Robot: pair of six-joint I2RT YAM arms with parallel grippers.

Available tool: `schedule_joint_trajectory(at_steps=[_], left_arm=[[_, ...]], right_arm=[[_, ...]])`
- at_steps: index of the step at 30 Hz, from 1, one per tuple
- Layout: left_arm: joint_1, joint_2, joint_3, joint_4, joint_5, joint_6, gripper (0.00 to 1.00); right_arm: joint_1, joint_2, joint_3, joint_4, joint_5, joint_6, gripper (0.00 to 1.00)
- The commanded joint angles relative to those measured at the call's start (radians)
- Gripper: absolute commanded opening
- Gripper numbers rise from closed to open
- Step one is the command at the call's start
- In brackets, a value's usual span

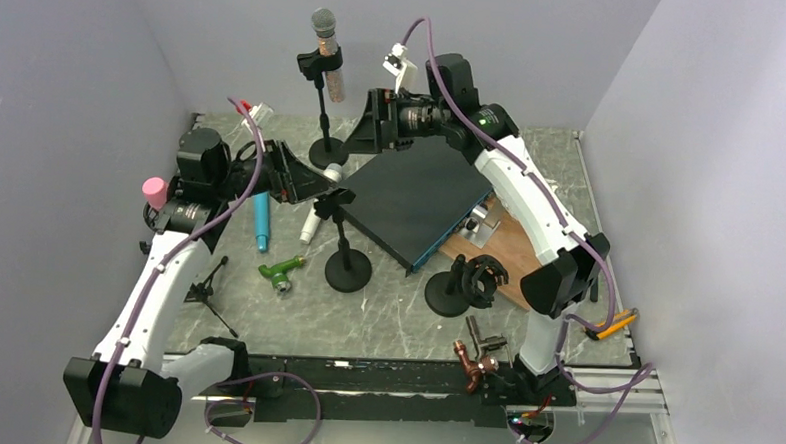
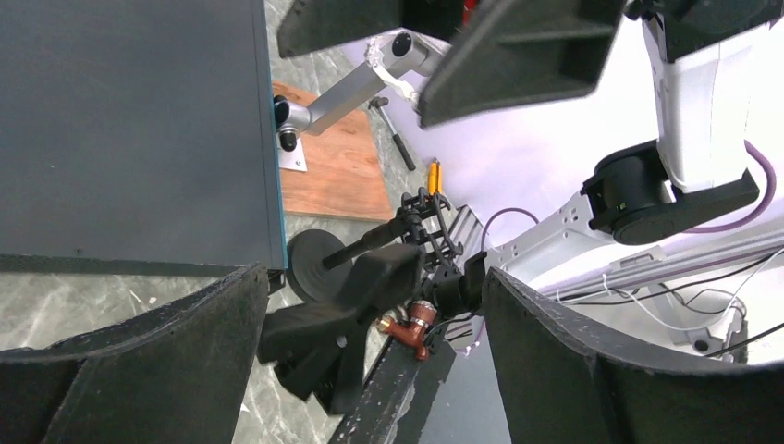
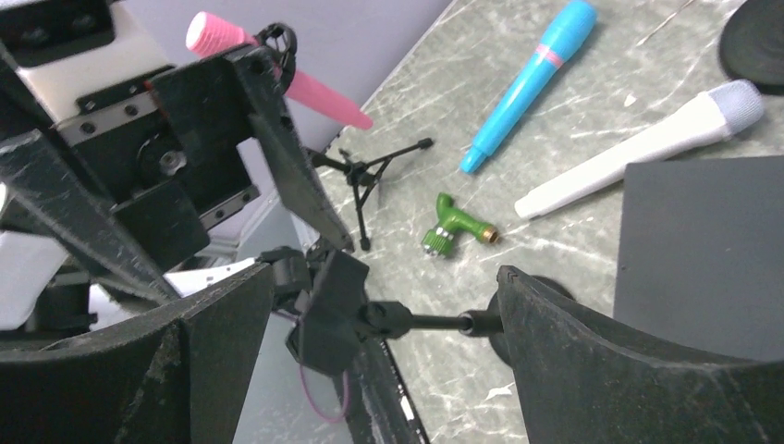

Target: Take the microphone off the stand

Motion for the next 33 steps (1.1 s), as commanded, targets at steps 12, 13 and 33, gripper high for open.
schedule_joint_trajectory(at_steps=[12, 13, 33], left_arm=[[0.005, 0.034, -0.028, 0.086, 0.055, -0.057, 0.77], [0.005, 0.026, -0.029, 0.052, 0.053, -0.039, 0.76], [0.005, 0.019, -0.074, 0.008, 0.045, -0.003, 0.74]], right_arm=[[0.030, -0.043, -0.058, -0.053, -0.130, -0.053, 0.80], [0.034, -0.034, -0.044, -0.080, -0.139, -0.068, 0.78], [0.087, -0.016, -0.079, -0.140, -0.093, -0.082, 0.72]])
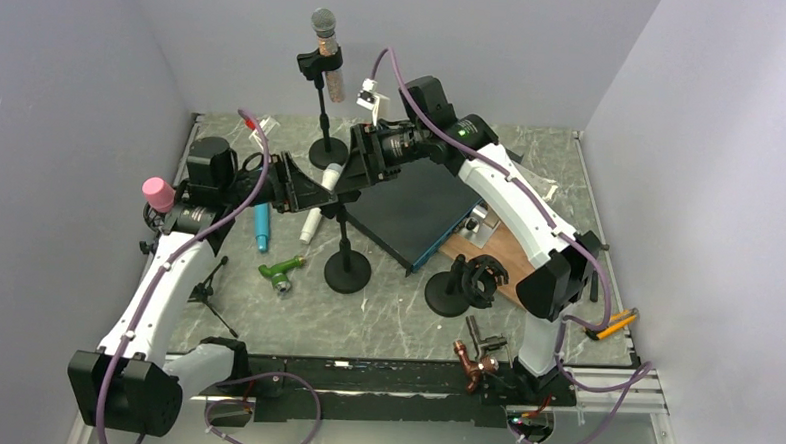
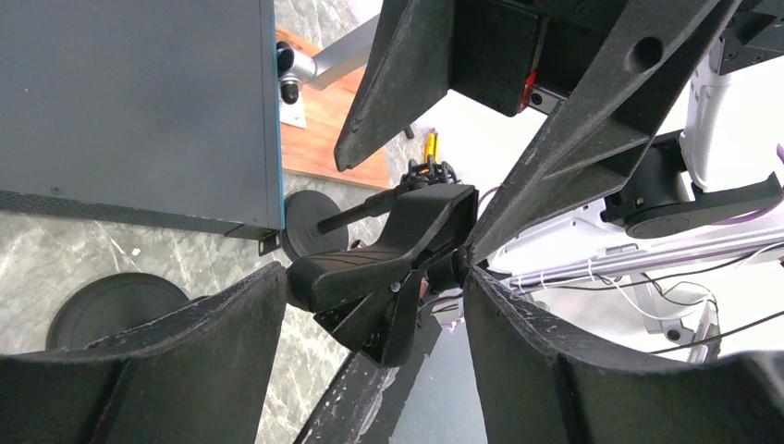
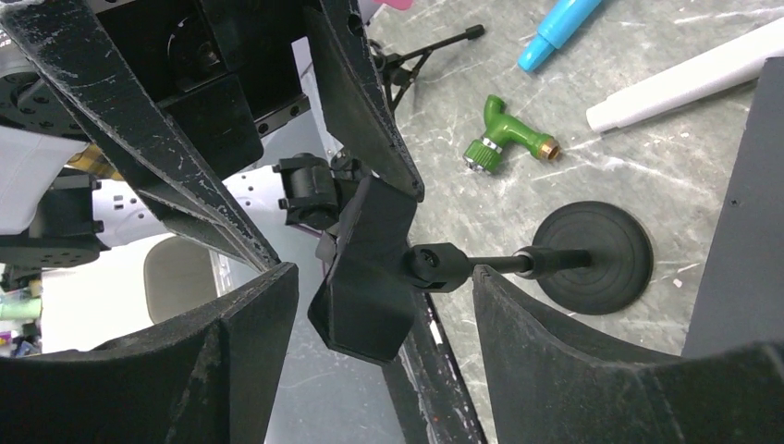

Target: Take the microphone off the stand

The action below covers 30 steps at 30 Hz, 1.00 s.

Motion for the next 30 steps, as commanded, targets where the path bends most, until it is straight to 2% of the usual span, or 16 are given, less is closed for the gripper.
schedule_joint_trajectory(at_steps=[1, 13, 26, 30], left_arm=[[-0.001, 0.008, -0.001, 0.041, 0.019, 0.003, 0.74], [-0.002, 0.020, -0.006, 0.017, 0.011, 0.017, 0.73], [-0.002, 0.039, -0.027, -0.019, -0.012, 0.033, 0.67], [-0.002, 0.041, -0.028, -0.039, -0.017, 0.046, 0.65]], right_arm=[[0.001, -0.006, 0.003, -0.016, 0.001, -0.011, 0.72], [0.003, -0.001, -0.025, -0.003, -0.037, -0.018, 0.65], [0.004, 0.014, -0.045, 0.001, -0.061, -0.035, 0.29], [0.003, 0.003, -0.067, 0.008, -0.064, -0.046, 0.23]])
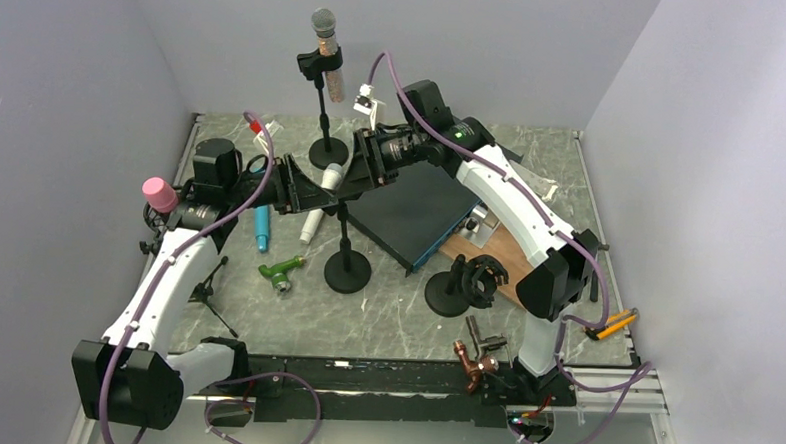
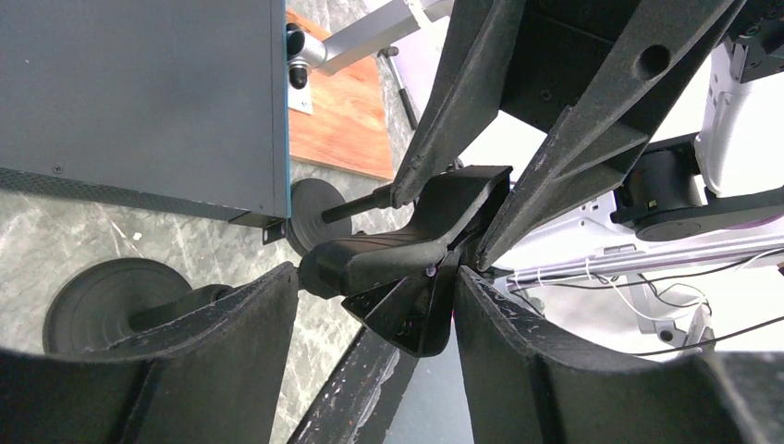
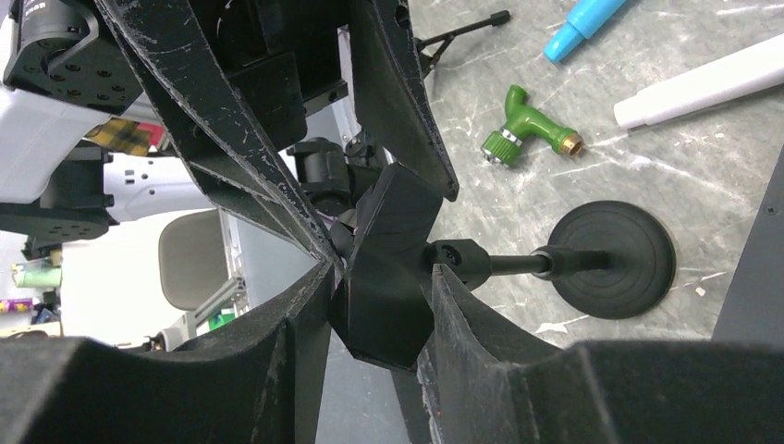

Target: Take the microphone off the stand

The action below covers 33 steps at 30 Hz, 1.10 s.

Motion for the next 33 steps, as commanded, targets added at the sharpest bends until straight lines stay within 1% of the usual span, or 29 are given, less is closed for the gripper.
schedule_joint_trajectory(at_steps=[1, 9, 14, 21, 23, 26, 30, 33], left_arm=[[-0.001, 0.002, -0.009, -0.030, -0.019, 0.038, 0.65], [-0.003, 0.007, -0.034, -0.070, -0.039, 0.061, 0.61], [-0.004, 0.016, -0.060, -0.115, -0.054, 0.101, 0.60], [-0.012, 0.034, -0.132, -0.124, -0.084, 0.144, 0.60], [-0.013, 0.042, -0.157, -0.120, -0.091, 0.151, 0.60], [-0.015, 0.043, -0.160, -0.124, -0.101, 0.153, 0.65], [-0.019, 0.036, -0.109, -0.175, -0.137, 0.183, 0.70], [-0.022, 0.050, -0.050, -0.232, -0.151, 0.206, 0.72]], right_arm=[[0.006, -0.001, -0.032, -0.008, -0.008, -0.029, 0.23], [0.029, 0.002, -0.074, -0.041, 0.039, -0.093, 0.19], [0.029, -0.031, -0.180, 0.005, 0.055, -0.104, 0.19], [0.029, -0.059, -0.355, 0.106, 0.062, -0.110, 0.18], [0.029, -0.049, -0.372, 0.118, 0.063, -0.116, 0.19], [0.030, -0.036, -0.361, 0.108, 0.068, -0.125, 0.20], [0.030, -0.038, -0.335, 0.119, 0.074, -0.116, 0.24], [0.031, -0.023, -0.293, 0.093, 0.074, -0.119, 0.31]])
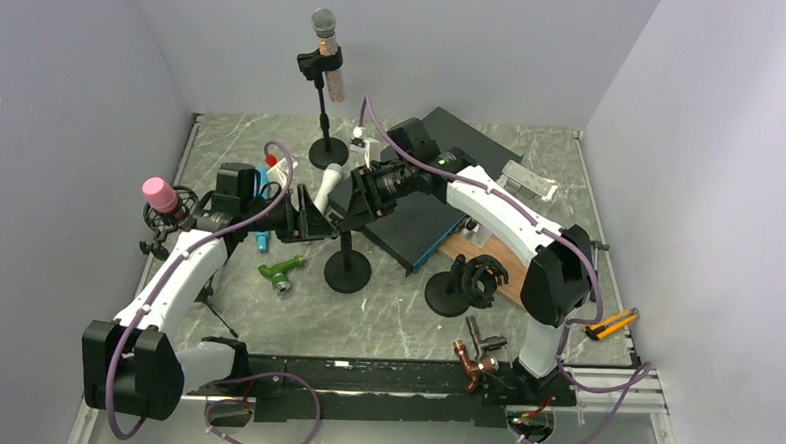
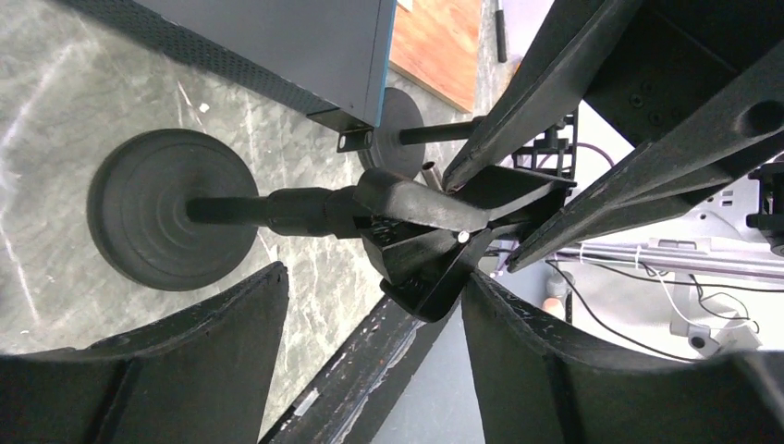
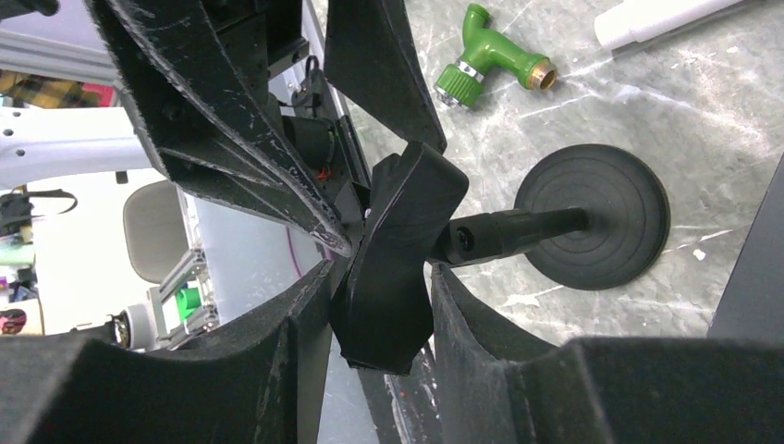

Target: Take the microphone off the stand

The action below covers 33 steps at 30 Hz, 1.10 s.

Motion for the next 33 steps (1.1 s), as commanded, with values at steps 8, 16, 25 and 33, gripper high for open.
schedule_joint_trajectory(at_steps=[8, 16, 25, 33], left_arm=[[-0.007, -0.004, 0.428, -0.182, -0.136, 0.079, 0.81], [-0.015, -0.031, 0.534, -0.085, -0.266, 0.036, 0.85], [-0.005, 0.060, 0.524, 0.376, -0.467, 0.131, 0.96], [0.007, 0.432, 0.858, 0.513, -0.496, 0.180, 0.96]], right_arm=[[0.000, 0.056, 0.390, -0.202, 0.118, -0.004, 0.77], [-0.030, -0.037, 0.415, -0.168, 0.250, 0.029, 1.00], [-0.107, -0.222, 0.281, -0.145, 0.384, -0.033, 1.00], [-0.163, -0.347, 0.165, -0.176, 0.444, -0.106, 1.00]])
